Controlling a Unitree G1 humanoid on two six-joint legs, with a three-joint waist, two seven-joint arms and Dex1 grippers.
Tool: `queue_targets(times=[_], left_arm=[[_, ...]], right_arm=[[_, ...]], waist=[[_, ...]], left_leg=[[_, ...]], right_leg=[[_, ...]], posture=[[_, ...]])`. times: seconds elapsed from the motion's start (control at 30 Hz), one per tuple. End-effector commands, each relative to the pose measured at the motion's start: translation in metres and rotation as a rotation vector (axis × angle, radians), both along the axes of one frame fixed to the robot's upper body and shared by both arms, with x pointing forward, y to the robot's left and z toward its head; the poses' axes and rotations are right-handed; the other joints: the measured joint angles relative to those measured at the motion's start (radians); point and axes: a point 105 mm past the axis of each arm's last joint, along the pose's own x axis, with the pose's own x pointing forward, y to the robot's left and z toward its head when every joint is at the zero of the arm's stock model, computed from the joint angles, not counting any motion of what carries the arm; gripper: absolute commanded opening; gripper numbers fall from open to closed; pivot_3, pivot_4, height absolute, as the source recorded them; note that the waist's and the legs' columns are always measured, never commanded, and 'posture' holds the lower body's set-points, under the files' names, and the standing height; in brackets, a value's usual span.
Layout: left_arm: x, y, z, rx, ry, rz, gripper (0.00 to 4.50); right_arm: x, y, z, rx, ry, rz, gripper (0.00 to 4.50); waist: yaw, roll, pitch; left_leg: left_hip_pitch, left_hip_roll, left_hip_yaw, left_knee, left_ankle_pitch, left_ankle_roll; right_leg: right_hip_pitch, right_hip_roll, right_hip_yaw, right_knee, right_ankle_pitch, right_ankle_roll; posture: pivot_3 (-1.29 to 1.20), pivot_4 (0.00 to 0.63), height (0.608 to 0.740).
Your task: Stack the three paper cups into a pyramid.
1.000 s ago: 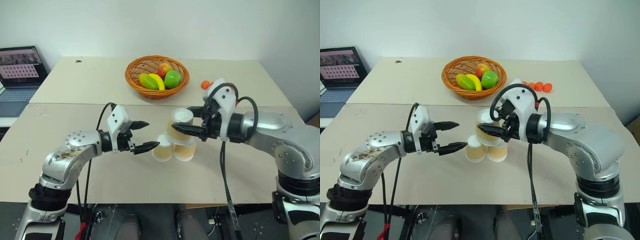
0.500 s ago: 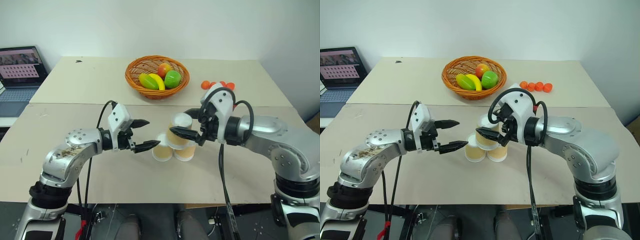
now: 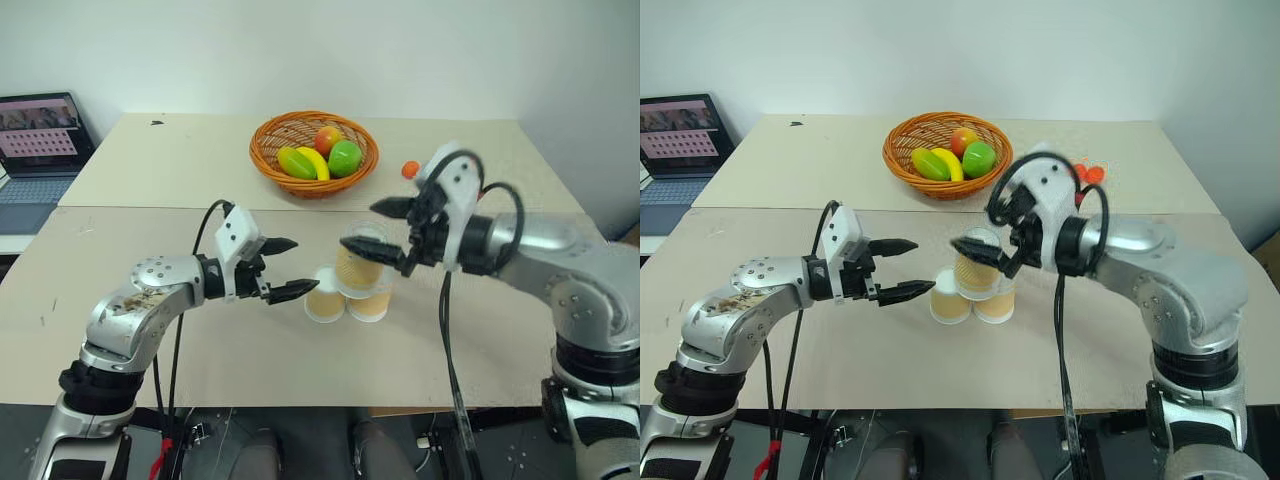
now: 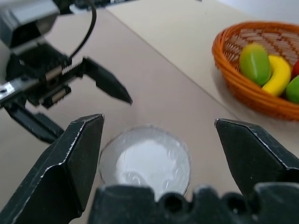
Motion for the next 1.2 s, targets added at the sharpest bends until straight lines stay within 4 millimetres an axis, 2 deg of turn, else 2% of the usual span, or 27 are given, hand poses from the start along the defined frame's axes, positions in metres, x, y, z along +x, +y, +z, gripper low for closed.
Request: queue_targets(times=[0.03, 0.1, 0.17, 0.23, 0.3, 0.33, 0.4, 0.5, 0.6, 0.77, 0.83, 0.9, 1.07, 1.2], left_arm=[[0.001, -0.003, 0.011, -0.014, -0.048, -0.014, 4.50], [0.001, -0.004, 0.011, -0.013, -0.048, -0.019, 4.50], [0.001, -0.004, 0.014, -0.022, -0.047, -0.023, 4.50], [0.000, -0.003, 0.019, -0.040, -0.046, -0.027, 4.50], [0.000, -0.002, 0.025, -0.063, -0.047, -0.030, 4.50], [0.000, 0.001, 0.027, -0.084, -0.031, -0.015, 4.50], [0.001, 0.005, 0.029, -0.105, -0.021, 0.007, 4.50], [-0.002, 0.012, 0.028, -0.094, -0.022, 0.027, 4.50], [-0.005, 0.020, 0.027, -0.108, -0.032, 0.080, 4.50], [-0.003, 0.057, 0.020, -0.128, -0.022, 0.239, 4.50], [-0.001, 0.067, 0.012, -0.126, -0.038, 0.301, 4.50], [0.000, 0.072, 0.004, -0.108, -0.050, 0.339, 4.50], [-0.002, 0.078, -0.014, -0.096, -0.040, 0.391, 4.50], [-0.001, 0.081, -0.022, -0.083, -0.037, 0.412, 4.50]], right_arm=[[-0.003, -0.005, 0.026, 0.086, -0.047, 0.003, 4.41], [-0.004, -0.008, 0.038, 0.141, -0.051, 0.013, 4.41], [-0.004, -0.025, 0.058, 0.202, -0.074, -0.007, 4.41], [-0.007, -0.043, 0.066, 0.201, -0.091, -0.028, 4.41], [-0.013, -0.062, 0.065, 0.144, -0.110, -0.054, 4.41], [-0.008, -0.081, 0.058, 0.072, -0.127, -0.143, 4.41], [-0.002, -0.106, 0.050, -0.019, -0.150, -0.253, 4.41], [-0.006, -0.143, 0.041, -0.037, -0.147, -0.339, 4.41], [-0.014, -0.164, 0.025, -0.032, -0.128, -0.371, 4.41], [-0.028, -0.172, -0.032, -0.001, -0.042, -0.404, 4.41], [-0.022, -0.183, -0.060, -0.035, -0.011, -0.469, 4.41], [-0.017, -0.187, -0.076, -0.048, -0.003, -0.498, 4.41], [-0.010, -0.177, -0.090, -0.060, -0.011, -0.482, 4.41], [-0.006, -0.168, -0.092, -0.062, -0.015, -0.466, 4.41]], waist=[[0.000, 0.000, 0.000], [0.000, 0.000, 0.000], [0.000, 0.000, 0.000], [0.003, 0.000, 0.000], [0.014, 0.000, 0.000], [0.016, 0.000, 0.000], [0.023, 0.000, 0.000], [0.018, 0.000, 0.000], [0.016, 0.000, 0.000], [0.009, 0.000, 0.000], [0.006, 0.000, 0.000], [0.003, 0.000, 0.000], [-0.003, 0.000, 0.000], [-0.001, 0.000, 0.000]], left_leg=[[0.000, 0.000, 0.000, 0.000, 0.000, 0.000], [0.000, 0.000, 0.000, 0.000, 0.000, 0.000], [0.000, 0.000, 0.000, 0.000, 0.000, 0.000], [-0.001, 0.000, 0.000, 0.000, 0.000, 0.000], [-0.002, 0.000, -0.001, 0.000, 0.000, 0.000], [-0.003, 0.000, -0.001, 0.000, 0.000, 0.000], [-0.004, -0.001, -0.001, 0.000, 0.000, 0.001], [-0.004, -0.001, 0.001, 0.000, -0.001, 0.001], [-0.003, 0.000, 0.001, -0.002, -0.001, 0.002], [0.000, 0.000, 0.001, -0.001, -0.001, 0.002], [0.001, 0.000, 0.001, -0.001, -0.001, 0.002], [0.002, 0.000, 0.003, 0.001, -0.001, 0.002], [0.007, 0.000, 0.005, 0.000, -0.001, 0.001], [0.006, 0.001, 0.005, -0.001, -0.001, 0.001]], right_leg=[[0.000, 0.000, 0.000, 0.000, 0.000, 0.000], [0.000, 0.000, 0.000, 0.000, 0.000, 0.000], [0.000, 0.000, 0.000, 0.000, 0.001, -0.002], [0.000, 0.000, 0.000, 0.000, 0.001, -0.002], [0.000, -0.001, -0.001, -0.002, 0.001, -0.002], [0.000, -0.001, -0.002, -0.003, 0.001, -0.002], [0.000, -0.002, -0.003, -0.004, 0.001, -0.001], [-0.001, -0.002, -0.001, -0.004, 0.000, 0.000], [-0.001, -0.001, 0.000, -0.003, 0.000, -0.001], [0.001, 0.000, 0.000, -0.001, -0.002, 0.003], [0.001, 0.000, 0.001, -0.001, -0.004, 0.005], [0.003, -0.001, 0.002, 0.000, -0.003, 0.006], [0.004, 0.000, 0.003, 0.000, -0.002, 0.005], [0.003, 0.001, 0.004, 0.001, -0.003, 0.004]], posture=[[0.00, 0.150, 0.734], [0.00, 0.150, 0.734], [0.00, 0.150, 0.734], [0.00, 0.150, 0.734], [0.00, 0.150, 0.734], [0.00, 0.150, 0.734], [0.00, 0.150, 0.734], [0.00, 0.150, 0.734], [0.00, 0.150, 0.734], [0.00, 0.150, 0.734], [0.00, 0.150, 0.734], [0.00, 0.150, 0.734], [0.00, 0.150, 0.734], [0.00, 0.150, 0.734]])
